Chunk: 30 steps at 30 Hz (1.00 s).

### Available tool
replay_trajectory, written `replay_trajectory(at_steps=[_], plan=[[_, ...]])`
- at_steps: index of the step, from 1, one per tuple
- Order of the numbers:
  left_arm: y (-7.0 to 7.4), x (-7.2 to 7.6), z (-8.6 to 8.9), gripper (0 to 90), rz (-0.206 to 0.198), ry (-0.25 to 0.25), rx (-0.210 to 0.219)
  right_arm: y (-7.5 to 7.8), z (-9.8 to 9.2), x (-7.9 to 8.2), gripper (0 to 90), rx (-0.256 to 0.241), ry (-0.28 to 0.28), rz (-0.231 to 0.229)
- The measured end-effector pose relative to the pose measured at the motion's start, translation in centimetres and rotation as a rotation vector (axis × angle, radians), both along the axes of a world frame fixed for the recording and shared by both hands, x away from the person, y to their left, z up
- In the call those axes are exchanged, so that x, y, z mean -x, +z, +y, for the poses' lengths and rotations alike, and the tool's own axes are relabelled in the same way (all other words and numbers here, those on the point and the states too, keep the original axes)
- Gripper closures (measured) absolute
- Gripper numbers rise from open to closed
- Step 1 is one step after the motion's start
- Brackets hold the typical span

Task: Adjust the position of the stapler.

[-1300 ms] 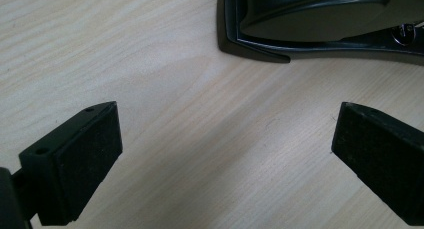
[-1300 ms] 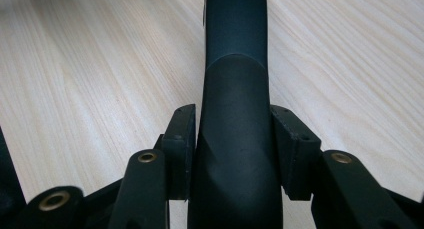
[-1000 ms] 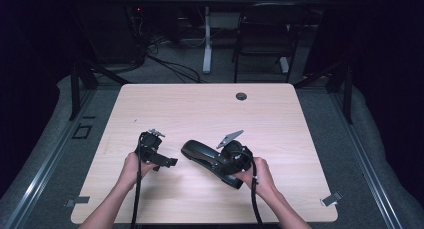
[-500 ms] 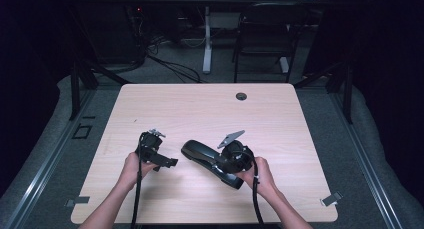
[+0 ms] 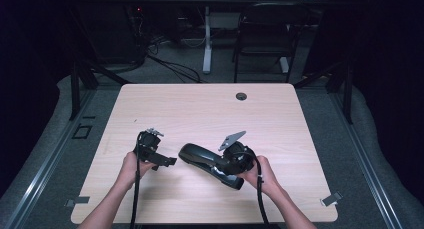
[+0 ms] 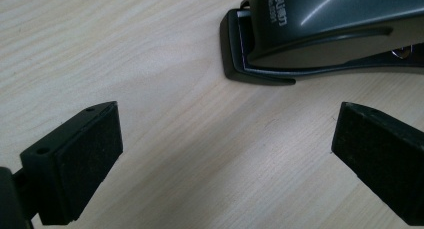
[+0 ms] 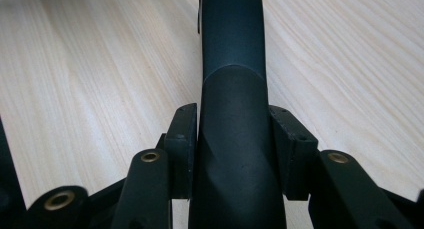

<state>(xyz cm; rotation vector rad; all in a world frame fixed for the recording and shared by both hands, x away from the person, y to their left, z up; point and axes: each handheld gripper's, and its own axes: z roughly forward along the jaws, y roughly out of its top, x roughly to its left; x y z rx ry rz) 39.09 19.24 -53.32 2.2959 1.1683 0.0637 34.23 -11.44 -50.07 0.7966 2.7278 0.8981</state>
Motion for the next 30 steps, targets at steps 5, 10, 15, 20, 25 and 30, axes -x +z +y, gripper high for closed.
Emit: replay_trajectory(at_steps=[5, 10, 15, 20, 25, 30], plan=[[0.1, 0.0, 0.1, 0.0, -0.004, -0.001, 0.008, 0.0, -0.1, 0.0, 58.6, 0.000, 0.039, 0.003], [0.1, 0.1, 0.0, 0.0, -0.009, -0.018, 0.017, 0.0, -0.4, 0.1, 58.6, -0.007, 0.091, 0.006], [0.2, 0.1, 0.0, 0.0, -0.008, -0.023, 0.024, 0.0, -0.5, 0.3, 58.6, -0.002, 0.137, 0.011], [0.2, 0.2, -0.1, 0.0, -0.006, -0.028, 0.030, 0.1, -0.5, 0.4, 58.4, -0.002, 0.173, 0.023], [0.2, 0.2, -0.1, 0.0, -0.008, -0.030, 0.033, 0.3, -0.6, 0.2, 53.0, -0.012, 0.161, 0.063], [0.2, 0.3, -0.1, 0.0, -0.003, -0.035, 0.032, 1.5, -1.1, 0.4, 49.3, -0.029, 0.120, 0.066]])
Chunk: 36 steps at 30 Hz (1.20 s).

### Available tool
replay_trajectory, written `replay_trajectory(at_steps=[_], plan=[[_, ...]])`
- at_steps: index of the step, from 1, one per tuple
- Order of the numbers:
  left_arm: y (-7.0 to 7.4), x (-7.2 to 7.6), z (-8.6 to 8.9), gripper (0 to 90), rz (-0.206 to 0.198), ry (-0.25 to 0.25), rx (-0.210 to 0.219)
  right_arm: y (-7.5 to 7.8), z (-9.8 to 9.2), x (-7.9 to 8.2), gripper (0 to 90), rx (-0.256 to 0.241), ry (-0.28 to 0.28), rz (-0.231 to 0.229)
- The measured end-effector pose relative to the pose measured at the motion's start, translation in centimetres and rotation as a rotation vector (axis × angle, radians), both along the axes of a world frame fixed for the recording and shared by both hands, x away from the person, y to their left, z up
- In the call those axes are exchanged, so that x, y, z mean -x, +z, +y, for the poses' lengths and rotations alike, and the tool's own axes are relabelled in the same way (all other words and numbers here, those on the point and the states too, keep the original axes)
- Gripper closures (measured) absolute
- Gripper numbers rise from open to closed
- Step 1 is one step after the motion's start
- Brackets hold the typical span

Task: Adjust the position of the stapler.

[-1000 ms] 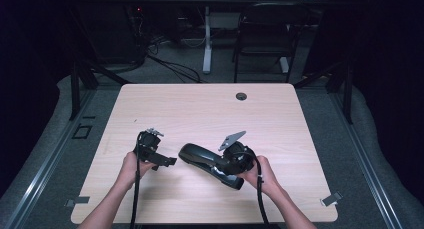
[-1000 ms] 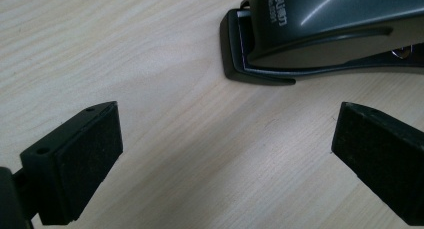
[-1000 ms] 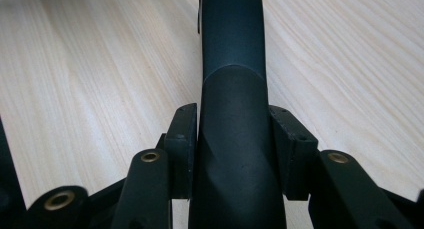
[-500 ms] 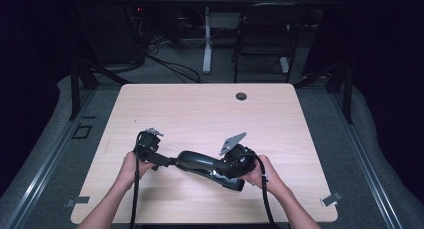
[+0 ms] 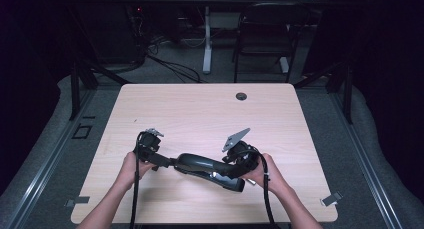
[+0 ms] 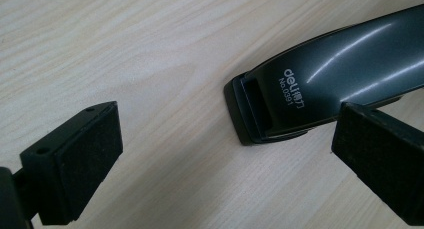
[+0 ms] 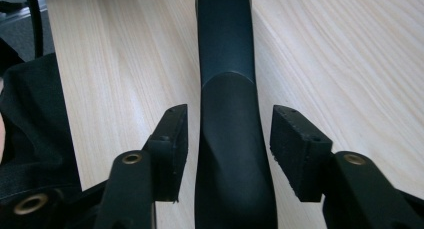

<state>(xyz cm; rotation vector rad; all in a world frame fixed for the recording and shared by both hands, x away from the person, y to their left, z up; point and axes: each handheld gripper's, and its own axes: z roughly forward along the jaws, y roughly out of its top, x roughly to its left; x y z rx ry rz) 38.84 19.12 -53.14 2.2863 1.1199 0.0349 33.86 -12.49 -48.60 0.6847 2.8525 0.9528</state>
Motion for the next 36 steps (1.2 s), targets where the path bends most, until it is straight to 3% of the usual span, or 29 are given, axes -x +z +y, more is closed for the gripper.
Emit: replay_trajectory(at_steps=[3, 12, 20, 29, 36], plan=[[0.0, 0.0, 0.0, 0.0, 0.000, -0.001, 0.000, 0.2, -0.1, 0.1, 50.1, 0.034, -0.005, -0.010], [0.1, 0.0, 0.1, 0.0, -0.003, 0.002, -0.004, 0.0, -0.5, 0.2, 50.4, 0.070, -0.026, 0.006], [0.1, 0.0, 0.2, 0.0, -0.009, 0.000, -0.007, -0.2, -1.2, 0.6, 52.5, 0.105, -0.072, 0.077], [0.1, 0.0, 0.2, 0.0, -0.002, 0.006, -0.004, 0.0, -1.2, 0.6, 54.3, 0.118, -0.061, 0.063], [0.1, 0.0, 0.2, 0.0, -0.002, 0.006, -0.004, 0.1, -1.5, 0.3, 52.3, 0.128, -0.089, 0.048]])
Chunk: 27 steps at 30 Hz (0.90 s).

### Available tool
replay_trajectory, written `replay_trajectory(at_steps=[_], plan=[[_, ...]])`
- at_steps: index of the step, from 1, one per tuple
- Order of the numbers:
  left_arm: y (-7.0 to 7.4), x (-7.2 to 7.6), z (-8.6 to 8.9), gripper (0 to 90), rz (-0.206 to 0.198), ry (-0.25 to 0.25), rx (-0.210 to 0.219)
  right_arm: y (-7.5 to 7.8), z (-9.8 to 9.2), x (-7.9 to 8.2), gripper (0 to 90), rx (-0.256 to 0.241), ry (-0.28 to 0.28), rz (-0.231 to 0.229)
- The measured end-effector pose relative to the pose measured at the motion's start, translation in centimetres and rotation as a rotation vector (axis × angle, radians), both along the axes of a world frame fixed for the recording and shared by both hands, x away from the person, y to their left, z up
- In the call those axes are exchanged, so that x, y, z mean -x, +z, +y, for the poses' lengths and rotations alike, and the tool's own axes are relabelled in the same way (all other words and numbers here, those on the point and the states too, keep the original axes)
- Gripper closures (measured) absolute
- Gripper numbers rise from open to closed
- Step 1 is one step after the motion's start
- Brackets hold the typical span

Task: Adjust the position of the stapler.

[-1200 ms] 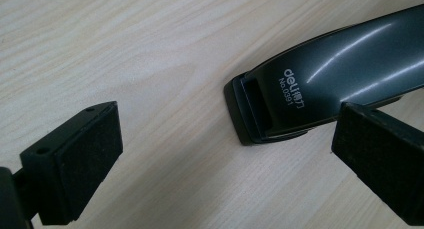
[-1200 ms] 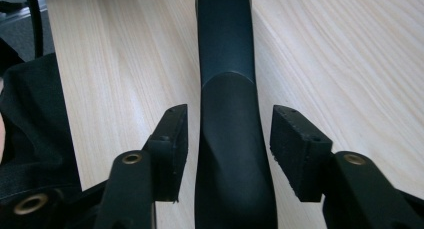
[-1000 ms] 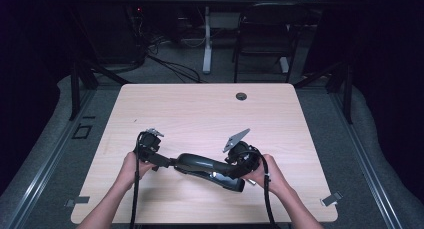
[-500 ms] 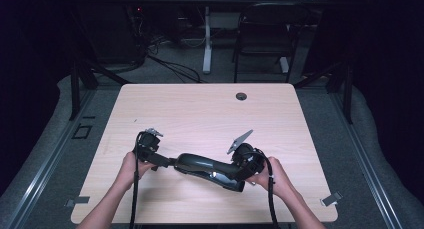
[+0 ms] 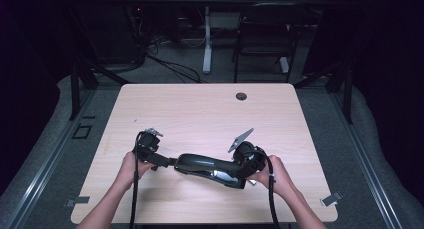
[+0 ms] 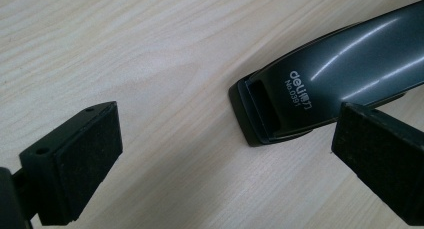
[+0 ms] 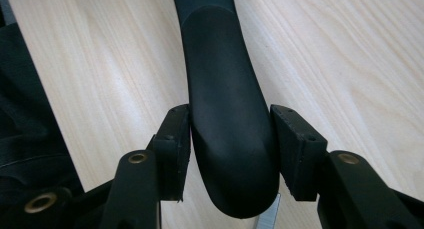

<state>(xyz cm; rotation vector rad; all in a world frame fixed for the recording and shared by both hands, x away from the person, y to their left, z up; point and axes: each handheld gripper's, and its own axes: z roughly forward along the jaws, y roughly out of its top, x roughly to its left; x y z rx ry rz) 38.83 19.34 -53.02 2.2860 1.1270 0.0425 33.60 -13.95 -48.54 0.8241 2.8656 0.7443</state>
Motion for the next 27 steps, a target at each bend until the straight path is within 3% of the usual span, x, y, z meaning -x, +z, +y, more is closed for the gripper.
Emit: replay_trajectory(at_steps=[4, 10, 14, 15, 27], plan=[[0.0, 0.0, 0.0, 0.0, -0.003, -0.002, -0.004, 0.1, -0.2, -0.1, 51.7, -0.004, -0.018, 0.001], [-0.1, -0.1, -0.2, 0.0, 0.000, -0.006, -0.008, 0.1, -0.1, 0.2, 53.2, 0.022, 0.027, -0.046], [-0.1, -0.1, -0.4, 0.0, -0.001, -0.009, -0.015, 0.0, -0.1, -0.1, 53.4, 0.012, 0.049, -0.065], [-0.1, -0.1, -0.4, 0.0, -0.001, -0.009, -0.013, -0.1, 0.0, -0.1, 53.3, -0.007, 0.043, -0.069], [-0.1, -0.1, -0.1, 0.0, -0.002, -0.011, -0.008, -0.3, 0.5, -1.2, 50.2, -0.034, -0.012, -0.069]])
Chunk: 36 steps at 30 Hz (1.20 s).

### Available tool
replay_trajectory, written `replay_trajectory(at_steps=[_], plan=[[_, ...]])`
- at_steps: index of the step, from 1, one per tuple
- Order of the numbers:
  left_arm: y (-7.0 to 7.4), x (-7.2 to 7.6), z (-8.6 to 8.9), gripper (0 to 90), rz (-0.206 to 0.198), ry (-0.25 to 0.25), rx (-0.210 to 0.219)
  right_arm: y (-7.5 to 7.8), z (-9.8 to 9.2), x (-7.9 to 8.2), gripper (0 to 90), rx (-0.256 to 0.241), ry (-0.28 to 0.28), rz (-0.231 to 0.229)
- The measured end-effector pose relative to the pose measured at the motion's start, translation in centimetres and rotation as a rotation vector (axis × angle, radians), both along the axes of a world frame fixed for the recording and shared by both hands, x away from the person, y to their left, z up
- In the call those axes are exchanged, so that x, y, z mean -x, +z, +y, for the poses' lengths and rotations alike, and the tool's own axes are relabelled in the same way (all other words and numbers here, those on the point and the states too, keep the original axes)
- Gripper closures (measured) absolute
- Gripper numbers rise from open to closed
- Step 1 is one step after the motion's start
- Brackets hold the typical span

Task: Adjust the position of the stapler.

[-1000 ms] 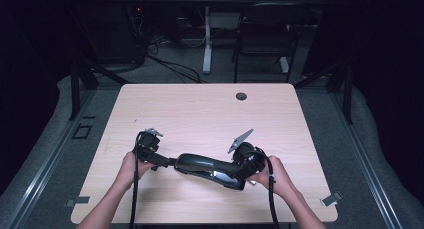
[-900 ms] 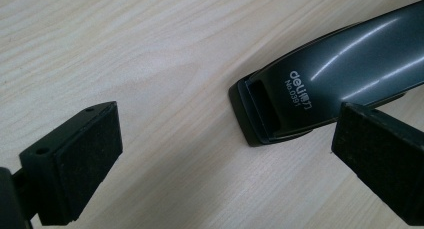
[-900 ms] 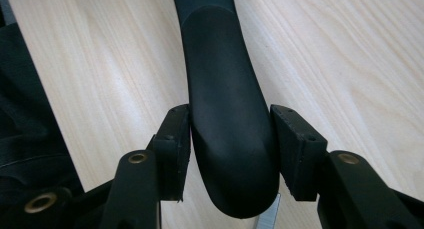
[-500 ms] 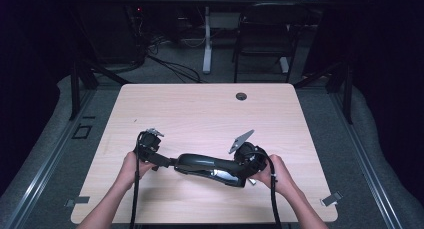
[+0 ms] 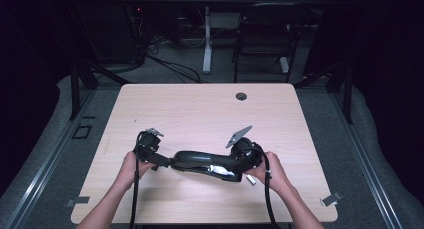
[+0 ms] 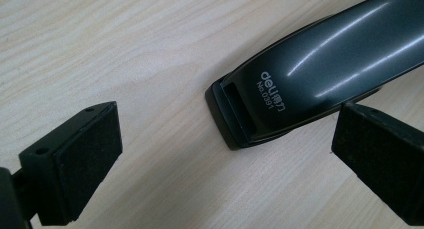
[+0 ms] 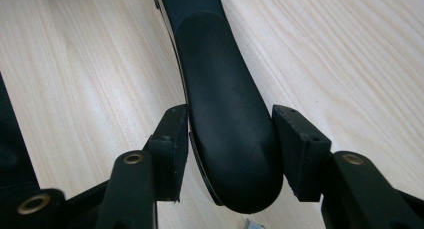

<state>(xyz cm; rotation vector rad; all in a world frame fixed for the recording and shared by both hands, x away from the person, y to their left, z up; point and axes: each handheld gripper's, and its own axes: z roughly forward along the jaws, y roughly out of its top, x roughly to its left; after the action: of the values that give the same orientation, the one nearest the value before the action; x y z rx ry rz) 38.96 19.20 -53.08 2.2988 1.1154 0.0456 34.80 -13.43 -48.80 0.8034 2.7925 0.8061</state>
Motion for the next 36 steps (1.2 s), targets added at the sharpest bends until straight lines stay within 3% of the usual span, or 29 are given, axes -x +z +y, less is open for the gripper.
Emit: replay_trajectory(at_steps=[7, 11, 22, 25, 31, 36], plan=[[0.1, 0.0, 0.1, 0.0, -0.008, 0.009, 0.004, 0.0, -0.6, -0.3, 47.3, 0.020, -0.047, -0.004], [0.1, 0.0, 0.1, 0.0, -0.009, 0.009, 0.005, -0.2, -1.1, -0.6, 46.2, -0.007, -0.085, -0.010], [0.1, 0.1, 0.0, 0.0, -0.012, 0.009, 0.006, -0.5, -1.5, -1.0, 43.1, -0.016, -0.144, -0.022], [0.1, 0.1, -0.1, 0.0, -0.012, 0.004, 0.002, -0.7, -1.3, -0.9, 42.4, -0.010, -0.147, -0.043], [0.3, 0.2, -0.1, 0.0, -0.031, 0.013, 0.008, -0.7, -1.7, -0.9, 42.2, -0.042, -0.153, -0.029], [0.7, 0.4, 0.0, 0.0, -0.055, 0.032, 0.034, -0.5, -2.4, -0.6, 35.9, -0.059, -0.160, -0.030]])
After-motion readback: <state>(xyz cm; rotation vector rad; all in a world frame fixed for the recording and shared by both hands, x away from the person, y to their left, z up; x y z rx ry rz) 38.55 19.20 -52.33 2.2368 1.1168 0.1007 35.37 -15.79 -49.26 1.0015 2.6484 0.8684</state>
